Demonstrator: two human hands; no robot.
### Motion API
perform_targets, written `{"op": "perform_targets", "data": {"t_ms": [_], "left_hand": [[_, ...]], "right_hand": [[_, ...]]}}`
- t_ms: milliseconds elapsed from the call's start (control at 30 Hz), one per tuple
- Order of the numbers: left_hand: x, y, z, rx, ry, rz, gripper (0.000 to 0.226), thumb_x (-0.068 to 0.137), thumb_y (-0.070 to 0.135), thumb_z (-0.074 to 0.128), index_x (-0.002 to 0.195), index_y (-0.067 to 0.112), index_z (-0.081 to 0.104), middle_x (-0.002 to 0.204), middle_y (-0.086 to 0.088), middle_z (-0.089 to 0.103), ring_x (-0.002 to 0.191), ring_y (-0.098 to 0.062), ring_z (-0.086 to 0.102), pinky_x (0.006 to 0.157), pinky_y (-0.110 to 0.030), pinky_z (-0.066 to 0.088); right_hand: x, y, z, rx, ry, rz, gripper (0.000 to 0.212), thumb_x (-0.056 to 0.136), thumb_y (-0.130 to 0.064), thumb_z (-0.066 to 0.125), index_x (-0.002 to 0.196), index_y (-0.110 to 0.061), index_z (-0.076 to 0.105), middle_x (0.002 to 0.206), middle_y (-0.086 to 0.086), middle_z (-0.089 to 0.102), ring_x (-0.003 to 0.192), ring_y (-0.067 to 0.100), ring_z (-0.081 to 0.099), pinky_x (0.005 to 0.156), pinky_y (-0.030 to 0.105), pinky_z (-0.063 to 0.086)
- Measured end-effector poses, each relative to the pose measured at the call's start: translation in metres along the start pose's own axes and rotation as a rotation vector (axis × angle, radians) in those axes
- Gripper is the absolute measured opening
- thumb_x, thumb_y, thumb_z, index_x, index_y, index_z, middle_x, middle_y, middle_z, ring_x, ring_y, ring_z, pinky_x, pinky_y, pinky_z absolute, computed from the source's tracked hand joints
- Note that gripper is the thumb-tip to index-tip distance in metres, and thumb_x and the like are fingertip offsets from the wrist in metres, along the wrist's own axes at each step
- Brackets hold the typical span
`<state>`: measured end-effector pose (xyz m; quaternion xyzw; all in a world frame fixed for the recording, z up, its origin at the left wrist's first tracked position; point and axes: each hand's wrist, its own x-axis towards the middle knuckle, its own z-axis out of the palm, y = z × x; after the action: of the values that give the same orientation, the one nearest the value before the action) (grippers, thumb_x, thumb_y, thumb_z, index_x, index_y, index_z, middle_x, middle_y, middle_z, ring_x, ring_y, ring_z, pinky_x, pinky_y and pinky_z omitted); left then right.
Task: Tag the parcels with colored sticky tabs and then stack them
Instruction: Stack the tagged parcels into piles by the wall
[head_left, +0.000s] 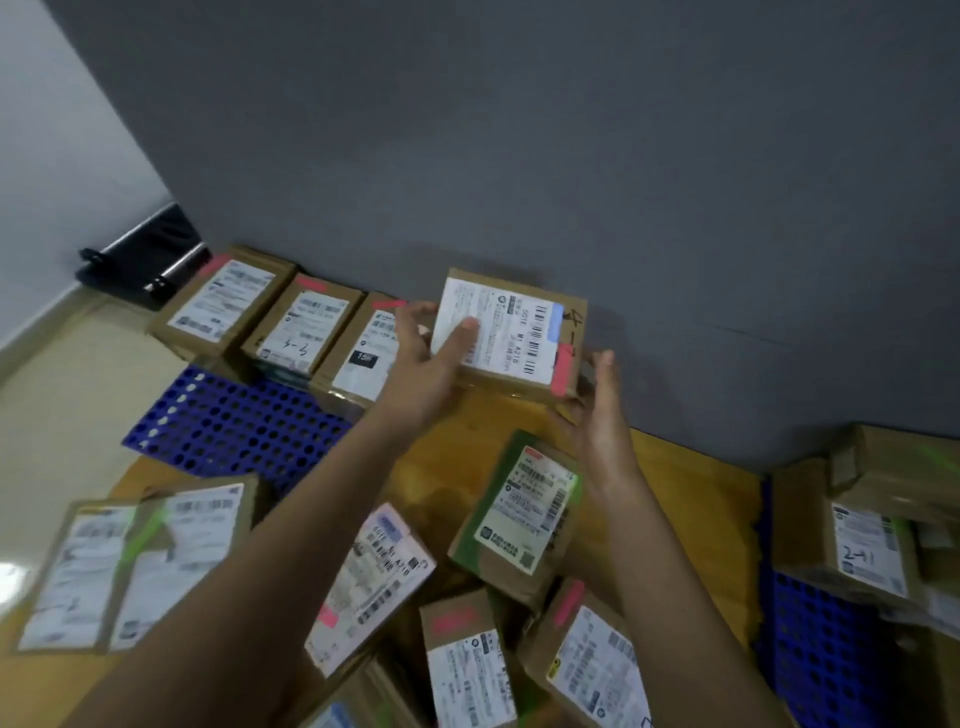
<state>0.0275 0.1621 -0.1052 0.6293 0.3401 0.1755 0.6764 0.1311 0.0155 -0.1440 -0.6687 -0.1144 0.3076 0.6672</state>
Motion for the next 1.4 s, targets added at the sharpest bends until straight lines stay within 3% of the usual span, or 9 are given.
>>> {"op": "perform_targets", "data": {"t_ms": [100,267,567,667,933,1100,1233,1300,1400], "left_hand": [[-0.02,0.012,-0.064,-0.004,0.124,-0.004,0.043,0.094,0.039,0.053,0.128,0.029,0.028,0.112,0.004,0.061,0.096,-0.01,0.063,0.08,-0.033,0.055],[-0.032,0.014,-0.177,0.051,0.324,-0.026,0.031,0.096,0.032,0.053,0.119,0.025,0.033,0.093,0.008,0.057,0.066,0.001,0.063,0.054,-0.023,0.054],[0.0,-0.043,-0.345,0.118,0.246,-0.337,0.03,0.095,0.034,0.054,0.117,0.024,0.035,0.088,-0.004,0.055,0.072,-0.018,0.055,0.078,-0.038,0.051],[0.013,-0.075,-0.381,0.124,0.205,-0.423,0.032,0.094,0.034,0.055,0.117,0.026,0.035,0.095,-0.006,0.056,0.08,-0.022,0.058,0.081,-0.044,0.052],[0.038,-0.127,-0.399,0.079,0.129,-0.417,0.024,0.096,0.032,0.054,0.116,0.023,0.044,0.101,-0.004,0.062,0.084,-0.014,0.062,0.072,-0.033,0.054],[0.047,-0.131,-0.396,0.095,0.142,-0.331,0.035,0.095,0.037,0.054,0.124,0.019,0.045,0.115,-0.008,0.058,0.093,-0.015,0.061,0.081,-0.037,0.054],[0.045,-0.128,-0.397,0.218,0.123,-0.311,0.074,0.091,0.057,0.047,0.148,0.019,0.022,0.151,-0.01,0.03,0.13,-0.021,0.041,0.109,-0.042,0.034],[0.032,-0.122,-0.39,0.425,0.201,-0.22,0.069,0.096,0.044,0.045,0.15,0.011,0.018,0.157,-0.012,0.01,0.139,-0.014,0.019,0.113,-0.027,0.013],[-0.004,-0.114,-0.37,0.712,0.24,0.025,0.05,0.095,0.034,0.049,0.137,0.008,0.043,0.14,-0.02,0.036,0.132,-0.034,0.03,0.106,-0.036,0.021]], "right_hand": [[-0.002,-0.001,0.04,-0.18,-0.062,-0.012,0.055,0.083,-0.078,0.032,0.119,-0.043,0.056,0.137,-0.008,0.052,0.129,0.011,0.046,0.108,0.041,0.038],[-0.001,0.009,0.122,-0.416,-0.246,-0.056,0.017,0.101,-0.022,0.045,0.109,-0.019,0.06,0.108,-0.01,0.058,0.098,-0.001,0.055,0.072,-0.001,0.039],[0.027,0.035,0.274,-0.754,-0.305,-0.163,0.03,0.101,-0.018,0.043,0.129,-0.018,0.053,0.136,0.003,0.049,0.102,0.012,0.048,0.084,0.024,0.038],[0.042,0.051,0.305,-0.89,-0.312,-0.174,0.038,0.1,-0.018,0.045,0.137,-0.019,0.045,0.146,0.004,0.038,0.128,0.018,0.04,0.1,0.027,0.036],[0.054,0.079,0.305,-1.17,-0.32,-0.139,0.051,0.099,-0.017,0.045,0.149,-0.019,0.033,0.158,0.003,0.018,0.146,0.02,0.01,0.118,0.034,0.014],[0.054,0.078,0.302,-1.129,-0.326,-0.116,0.052,0.1,-0.018,0.045,0.15,-0.019,0.03,0.159,0.0,0.017,0.145,0.013,0.012,0.108,0.016,0.007],[0.032,0.066,0.293,-0.986,-0.196,-0.174,0.046,0.099,-0.019,0.048,0.144,-0.021,0.04,0.153,0.001,0.03,0.143,0.016,0.023,0.113,0.024,0.018],[0.004,0.061,0.282,-0.902,-0.137,-0.18,0.04,0.098,-0.02,0.051,0.137,-0.019,0.048,0.143,-0.002,0.041,0.134,0.015,0.036,0.11,0.027,0.032],[-0.051,0.061,0.268,-0.798,-0.111,-0.068,0.03,0.097,-0.026,0.055,0.126,-0.02,0.056,0.122,-0.012,0.05,0.118,0.008,0.048,0.1,0.027,0.043]]}}
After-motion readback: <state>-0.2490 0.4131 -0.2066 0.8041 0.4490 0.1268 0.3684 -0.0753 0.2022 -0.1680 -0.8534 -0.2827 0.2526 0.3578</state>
